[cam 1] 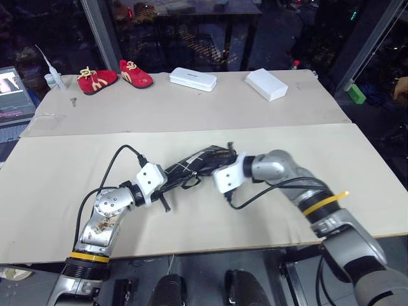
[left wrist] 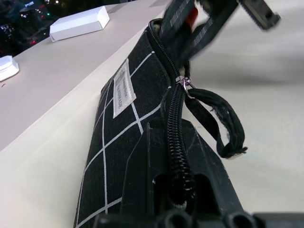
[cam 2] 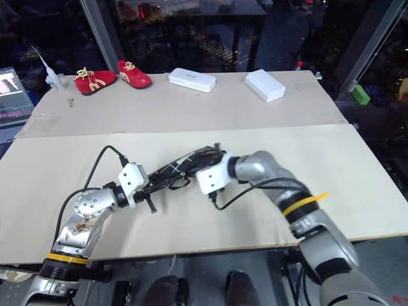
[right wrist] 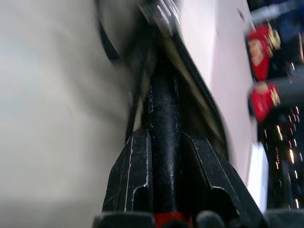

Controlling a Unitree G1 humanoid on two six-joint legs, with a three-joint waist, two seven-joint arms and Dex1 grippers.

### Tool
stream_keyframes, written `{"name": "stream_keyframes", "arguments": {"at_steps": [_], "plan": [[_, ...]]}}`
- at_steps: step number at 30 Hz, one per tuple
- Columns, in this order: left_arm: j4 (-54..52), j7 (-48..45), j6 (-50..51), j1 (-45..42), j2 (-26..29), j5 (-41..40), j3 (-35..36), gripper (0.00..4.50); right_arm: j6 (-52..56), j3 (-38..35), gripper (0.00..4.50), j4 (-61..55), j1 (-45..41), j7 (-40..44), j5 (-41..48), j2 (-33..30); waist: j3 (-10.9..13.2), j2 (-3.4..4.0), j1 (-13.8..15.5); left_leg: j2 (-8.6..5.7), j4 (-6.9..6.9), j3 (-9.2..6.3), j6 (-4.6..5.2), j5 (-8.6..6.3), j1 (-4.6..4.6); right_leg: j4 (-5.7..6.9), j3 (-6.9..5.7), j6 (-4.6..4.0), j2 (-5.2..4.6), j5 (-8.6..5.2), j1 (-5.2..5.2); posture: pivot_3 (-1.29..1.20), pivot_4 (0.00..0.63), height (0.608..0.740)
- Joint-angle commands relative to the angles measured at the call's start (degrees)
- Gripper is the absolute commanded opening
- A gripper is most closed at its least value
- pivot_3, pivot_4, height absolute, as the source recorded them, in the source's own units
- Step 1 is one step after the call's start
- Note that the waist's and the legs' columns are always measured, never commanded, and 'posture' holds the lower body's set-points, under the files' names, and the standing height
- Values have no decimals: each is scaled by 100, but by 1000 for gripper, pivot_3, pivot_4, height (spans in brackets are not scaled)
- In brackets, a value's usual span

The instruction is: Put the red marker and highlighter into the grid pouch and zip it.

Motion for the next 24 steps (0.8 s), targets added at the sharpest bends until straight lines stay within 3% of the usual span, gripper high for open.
{"name": "stream_keyframes", "arguments": {"at_steps": [1, 2, 4, 6, 11, 15, 17, 21, 24], "plan": [[-153, 41, -50, -110, -30, -116, 49, 0, -360, 161, 516, 186, -206, -87, -62, 244, 0, 0, 0, 1, 0, 0, -1, 0, 1, 2, 0, 0, 0, 0, 0, 0, 150, 740], [-161, 41, -50, -102, -30, -119, 50, 0, -391, 161, 516, 267, -250, -119, -67, 294, 0, 0, 4, 1, 0, 0, -2, 1, 1, 2, 0, -1, 0, 0, 0, 0, 150, 740], [-172, 46, -49, -83, -30, -122, 54, 0, -427, 130, 1518, 465, -367, -241, -99, 389, 0, 1, 0, 2, 0, 0, -2, 1, 2, 2, 0, -1, 0, 0, 0, 0, 150, 740], [-189, 52, -44, -67, -31, -124, 55, 0, -472, 75, 2013, 629, -464, -399, -146, 419, 0, 1, -2, 2, 0, -1, -2, 1, 3, 3, 0, -1, 1, 0, 0, 0, 150, 740], [-234, 70, -29, -35, -34, -130, 54, 0, -638, -85, 3813, 880, -601, -698, -207, 256, 0, 2, -3, 3, -1, 1, -2, 1, 1, 3, -1, -1, 0, 0, -2, 0, 150, 740], [-231, 65, -20, -20, -26, -129, 57, 0, -619, -823, 3813, 812, -560, -356, 726, -483, 2, 4, 42, 1, 0, 1, -4, 2, -5, 1, -5, -1, -6, 0, -2, 0, 150, 740], [-239, 66, -21, -5, -23, -129, 60, 0, -99, -1114, 3813, 397, -297, 252, 1584, -656, 2, 4, 57, -2, 1, 2, -3, 2, -6, -5, -5, -1, -11, 1, 1, 0, 150, 740], [-214, 88, -20, -8, -29, -118, 68, 0, 3221, -1851, 3813, -1683, 743, 1789, 4356, -1178, 2, 4, 24, 12, -4, -15, 2, -2, 5, -7, -5, -1, -1, 1, 13, 0, 150, 740], [-233, 94, -19, 24, -26, -122, 82, 0, 5054, -2317, 3813, -2701, 1263, 1944, 5664, -1524, 3, 5, 26, 19, -6, -24, 3, -3, 3, -2, -8, -3, 1, 0, 10, 0, 150, 740]]}}
